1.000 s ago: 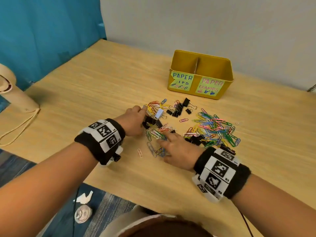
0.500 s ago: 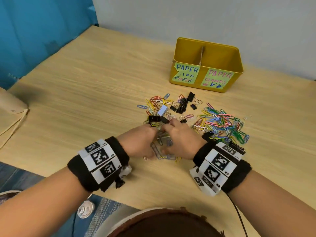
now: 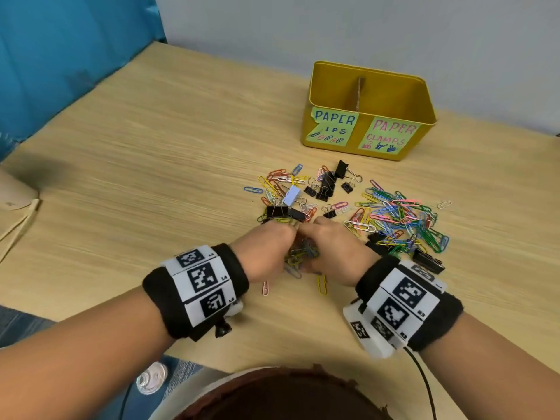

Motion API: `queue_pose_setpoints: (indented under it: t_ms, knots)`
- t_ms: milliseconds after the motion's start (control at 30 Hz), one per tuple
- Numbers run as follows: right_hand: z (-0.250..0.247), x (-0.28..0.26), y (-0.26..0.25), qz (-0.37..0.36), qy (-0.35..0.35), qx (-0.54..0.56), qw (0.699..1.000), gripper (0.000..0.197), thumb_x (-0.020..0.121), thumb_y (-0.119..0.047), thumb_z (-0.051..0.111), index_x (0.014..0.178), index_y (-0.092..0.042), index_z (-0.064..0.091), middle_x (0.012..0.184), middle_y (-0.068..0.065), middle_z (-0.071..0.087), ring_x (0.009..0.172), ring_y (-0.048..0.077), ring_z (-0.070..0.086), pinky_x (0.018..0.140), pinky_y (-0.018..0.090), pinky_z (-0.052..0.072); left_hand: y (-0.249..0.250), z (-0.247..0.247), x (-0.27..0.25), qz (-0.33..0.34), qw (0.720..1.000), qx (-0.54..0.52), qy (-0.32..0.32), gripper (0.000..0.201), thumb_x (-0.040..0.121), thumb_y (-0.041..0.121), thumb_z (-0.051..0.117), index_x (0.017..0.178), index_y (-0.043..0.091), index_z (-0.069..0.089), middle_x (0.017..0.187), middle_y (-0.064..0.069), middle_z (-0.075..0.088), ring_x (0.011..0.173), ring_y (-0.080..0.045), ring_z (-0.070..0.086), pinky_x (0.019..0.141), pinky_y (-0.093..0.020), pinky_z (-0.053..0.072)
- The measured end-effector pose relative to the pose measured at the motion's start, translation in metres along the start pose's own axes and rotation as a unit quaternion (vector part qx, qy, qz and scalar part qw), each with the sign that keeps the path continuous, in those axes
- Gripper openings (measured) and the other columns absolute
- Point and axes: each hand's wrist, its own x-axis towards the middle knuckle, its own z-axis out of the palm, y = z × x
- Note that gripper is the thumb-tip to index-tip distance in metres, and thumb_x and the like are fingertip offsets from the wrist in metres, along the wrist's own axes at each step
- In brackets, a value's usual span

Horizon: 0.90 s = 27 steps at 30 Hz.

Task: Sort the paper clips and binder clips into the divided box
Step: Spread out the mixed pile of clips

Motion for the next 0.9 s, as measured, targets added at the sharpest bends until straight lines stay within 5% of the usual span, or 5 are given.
queue_pose_setpoints:
  t_ms: [233,367,633,767,900]
  knots:
    - [-0.02,0.009,0.017,0.053,0.007,0.196,0.979,0.02,0.076,-0.001,0.072,0.092,-0.011,0.065,0.072,-0.001,0.062,0.053,0.018,0.061,0.067,0.036,0.055,-0.005,-0.022,0.02,-0.033,0.998,-0.053,0.01,0.019,0.077,0.007,0.06,0.094,0.007,0.068,0.075,-0.001,0.061,0.074,-0.019,0.057,0.059,-0.017,0.038]
    - [-0.058,0.01,0.029,0.024,0.017,0.342,0.939,0.027,0.076,0.005,0.071,0.075,-0.019,0.059,0.07,-0.003,0.057,0.034,0.0,0.054,0.048,0.019,0.053,-0.009,-0.05,0.03,-0.038,0.964,-0.264,0.014,0.017,0.072,-0.006,0.063,0.071,0.011,0.066,0.053,0.005,0.056,0.037,0.002,0.05,0.041,-0.007,0.038]
    - [-0.173,0.085,0.046,0.043,0.274,0.479,0.833,0.021,0.078,0.007,0.067,0.078,-0.01,0.055,0.071,0.003,0.053,0.05,0.009,0.059,0.042,0.018,0.054,0.006,-0.157,0.123,-0.013,0.885,-0.363,0.29,0.026,0.064,-0.001,0.064,0.054,0.022,0.057,0.036,0.009,0.056,0.037,-0.001,0.053,0.058,-0.028,0.055]
    - [-0.183,0.119,0.055,0.116,0.234,0.426,0.866,0.019,0.083,0.001,0.063,0.073,-0.011,0.053,0.072,0.007,0.054,0.067,0.019,0.058,0.054,0.026,0.058,0.007,-0.162,0.16,-0.041,0.93,-0.237,0.278,0.013,0.069,0.007,0.066,0.068,0.02,0.066,0.066,0.003,0.064,0.061,-0.01,0.061,0.072,-0.026,0.057]
    - [-0.179,0.107,0.062,0.116,0.203,0.234,0.944,0.053,0.086,-0.019,0.063,0.135,-0.013,0.047,0.115,0.007,0.063,0.103,0.021,0.061,0.096,0.032,0.047,-0.005,-0.157,0.139,0.011,0.949,-0.136,0.285,0.027,0.079,0.018,0.067,0.106,0.017,0.067,0.097,0.006,0.062,0.083,-0.009,0.055,0.076,-0.018,0.043]
